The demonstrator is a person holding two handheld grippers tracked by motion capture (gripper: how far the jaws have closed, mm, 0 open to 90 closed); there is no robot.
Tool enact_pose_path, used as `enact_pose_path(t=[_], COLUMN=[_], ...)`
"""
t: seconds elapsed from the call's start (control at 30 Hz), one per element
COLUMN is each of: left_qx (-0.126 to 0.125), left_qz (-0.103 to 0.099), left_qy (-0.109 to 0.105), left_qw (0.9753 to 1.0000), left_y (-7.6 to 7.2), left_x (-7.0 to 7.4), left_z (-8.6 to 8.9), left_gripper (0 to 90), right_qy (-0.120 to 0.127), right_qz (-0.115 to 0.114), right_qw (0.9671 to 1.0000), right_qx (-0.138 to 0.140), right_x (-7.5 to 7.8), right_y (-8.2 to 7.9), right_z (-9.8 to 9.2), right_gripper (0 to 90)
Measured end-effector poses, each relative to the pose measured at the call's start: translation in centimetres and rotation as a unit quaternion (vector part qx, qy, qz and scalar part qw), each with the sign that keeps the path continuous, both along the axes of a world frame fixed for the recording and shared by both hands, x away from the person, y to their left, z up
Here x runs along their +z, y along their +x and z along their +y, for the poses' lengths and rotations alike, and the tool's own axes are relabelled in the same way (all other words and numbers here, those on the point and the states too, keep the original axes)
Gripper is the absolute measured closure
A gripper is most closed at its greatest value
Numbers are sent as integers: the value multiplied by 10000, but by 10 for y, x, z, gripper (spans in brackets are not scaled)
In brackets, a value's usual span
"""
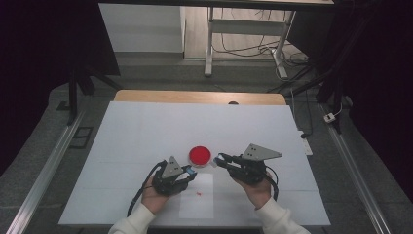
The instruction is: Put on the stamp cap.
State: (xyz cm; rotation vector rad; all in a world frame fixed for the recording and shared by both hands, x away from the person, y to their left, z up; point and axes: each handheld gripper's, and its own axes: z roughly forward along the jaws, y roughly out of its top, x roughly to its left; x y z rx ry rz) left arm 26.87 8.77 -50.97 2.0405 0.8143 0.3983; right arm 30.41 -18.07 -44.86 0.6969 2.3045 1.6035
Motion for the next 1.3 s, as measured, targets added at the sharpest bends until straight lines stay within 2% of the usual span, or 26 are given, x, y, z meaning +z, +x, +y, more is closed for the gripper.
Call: enact_pose_path(t=[0.4, 1.3], left_qx=[-50, -105], left_qz=[-10, -26], left_qy=[28, 96], left_qw=[10000, 9999], left_y=[1, 2], left_x=[-6, -12], left_z=[-17, -28], left_gripper=[640, 639], right_qy=[-25, -79], right_qz=[23, 280], right_qw=[10000, 9995], right_qx=[-8, 143], right_x=[-1, -9], right_y=[-3, -11], right_z=[5, 24], right_gripper=[753, 753])
